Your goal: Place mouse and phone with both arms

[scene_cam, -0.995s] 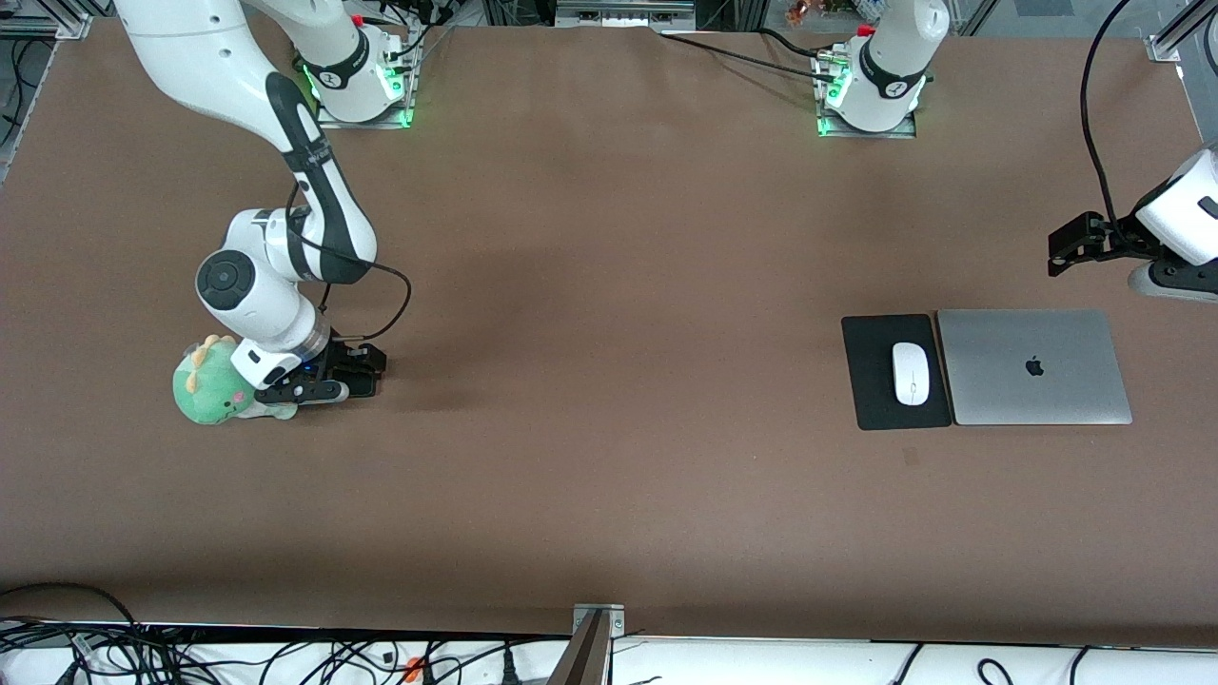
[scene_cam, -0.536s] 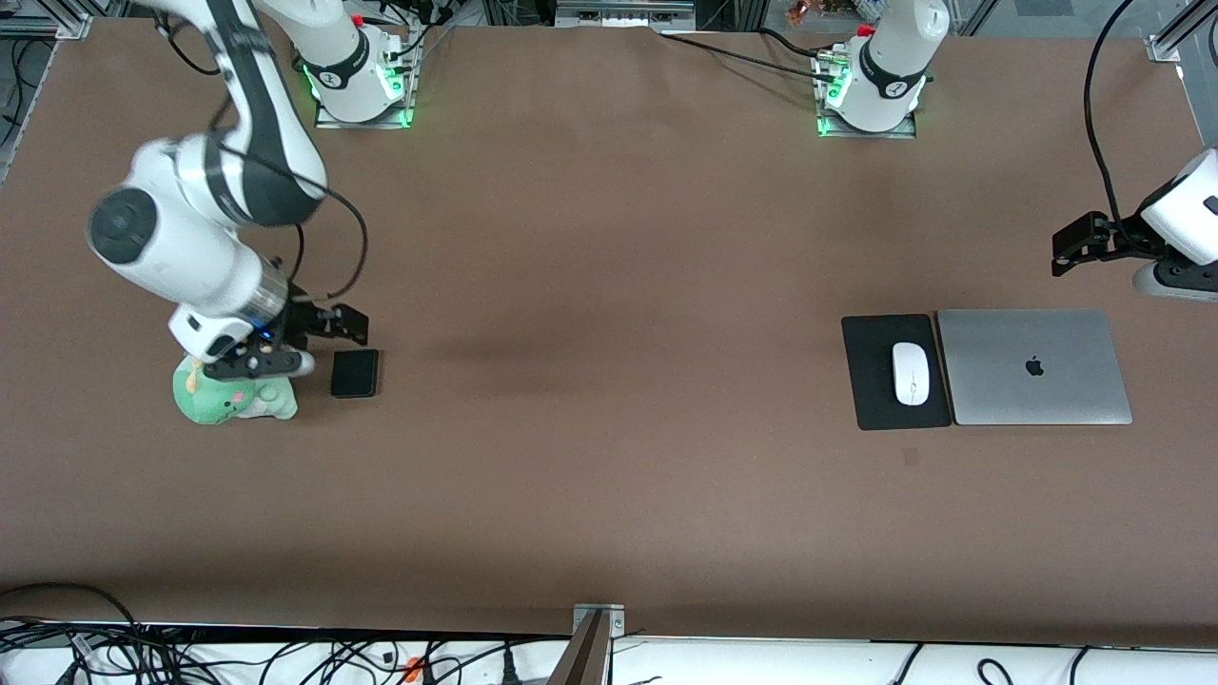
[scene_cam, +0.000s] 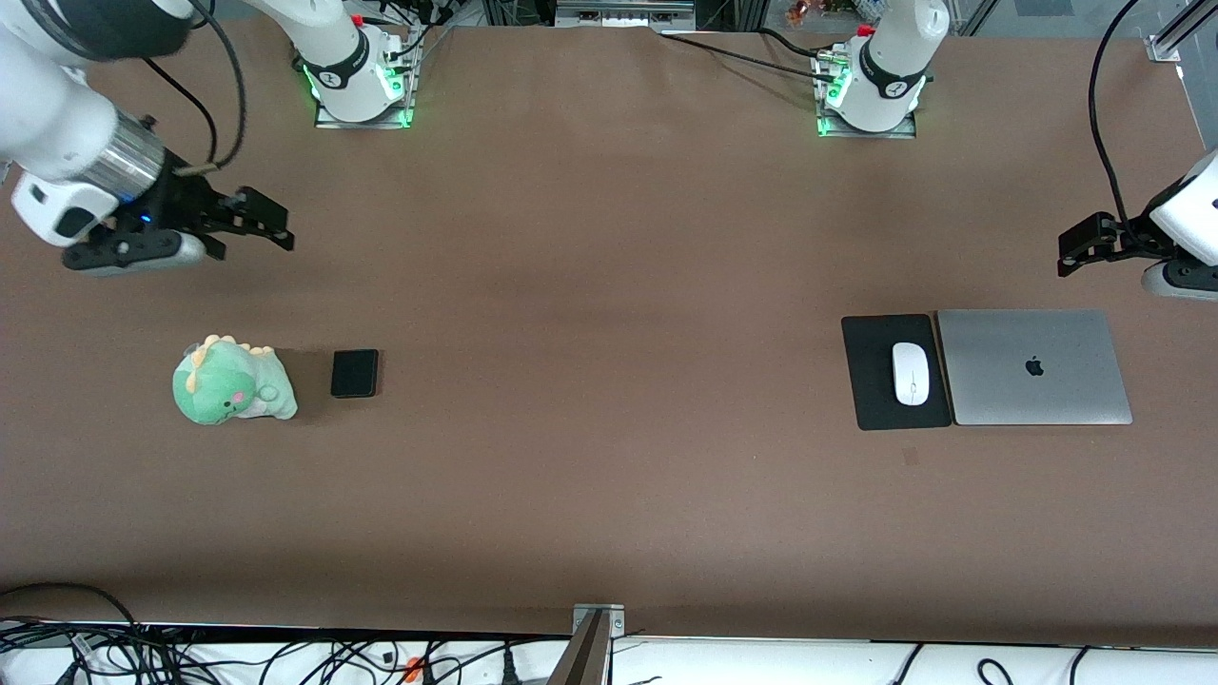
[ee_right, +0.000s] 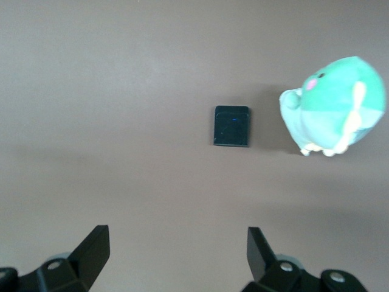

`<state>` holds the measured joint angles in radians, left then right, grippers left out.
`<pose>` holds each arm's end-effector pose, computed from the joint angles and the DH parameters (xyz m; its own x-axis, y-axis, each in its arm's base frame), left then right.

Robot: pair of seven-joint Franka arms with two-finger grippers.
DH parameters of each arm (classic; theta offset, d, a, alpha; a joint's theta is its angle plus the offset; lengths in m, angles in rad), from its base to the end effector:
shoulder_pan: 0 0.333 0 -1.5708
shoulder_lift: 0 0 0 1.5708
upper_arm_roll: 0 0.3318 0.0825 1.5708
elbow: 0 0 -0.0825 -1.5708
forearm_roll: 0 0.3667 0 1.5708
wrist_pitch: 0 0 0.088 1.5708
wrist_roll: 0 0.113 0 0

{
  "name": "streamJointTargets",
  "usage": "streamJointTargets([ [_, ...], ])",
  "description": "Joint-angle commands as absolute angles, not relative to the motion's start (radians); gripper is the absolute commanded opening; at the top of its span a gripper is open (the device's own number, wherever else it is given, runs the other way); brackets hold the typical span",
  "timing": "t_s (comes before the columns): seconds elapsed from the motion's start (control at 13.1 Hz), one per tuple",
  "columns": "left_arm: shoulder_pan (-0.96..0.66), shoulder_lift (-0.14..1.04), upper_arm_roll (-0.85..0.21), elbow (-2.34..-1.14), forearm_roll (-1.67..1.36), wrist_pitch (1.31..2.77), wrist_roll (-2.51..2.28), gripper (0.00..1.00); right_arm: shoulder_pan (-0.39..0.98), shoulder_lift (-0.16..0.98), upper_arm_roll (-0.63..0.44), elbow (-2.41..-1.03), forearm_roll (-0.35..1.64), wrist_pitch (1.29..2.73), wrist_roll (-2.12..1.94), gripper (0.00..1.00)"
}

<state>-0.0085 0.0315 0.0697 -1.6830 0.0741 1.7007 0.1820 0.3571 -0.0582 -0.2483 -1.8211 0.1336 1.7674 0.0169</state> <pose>0.5526 0.0408 0.5773 0.9912 -0.1295 -0.0275 -0.1312 -0.9888 -0.0717 0.5237 0.0666 0.5674 0.9978 0.0664 -0.0018 0.0654 -0.9873 -0.1449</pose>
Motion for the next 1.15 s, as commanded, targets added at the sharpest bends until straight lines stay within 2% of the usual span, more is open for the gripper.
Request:
streamJointTargets([
  [0.0,-0.008,0.038,0.075,-1.667,0.067,1.700,0.206,1.00,0.272,0.027,-0.229,-1.697,0.133,1.637,-0.017,1.00],
  [0.31,-0.008,0.038,0.075,-1.667,0.067,1.700,0.206,1.00,0.158,-0.037,-0.101,-1.719,0.114,1.632,-0.008,1.00],
  [0.61,-0.008,0.038,0.074,-1.667,0.067,1.700,0.206,1.00,0.150,-0.061,-0.087,-1.712,0.045,1.615,-0.009,1.00],
  [1.07,-0.008,0.038,0.075,-1.667,0.067,1.698,0.206,1.00,0.158,-0.034,-0.087,-1.646,0.037,1.595,-0.015,1.00],
])
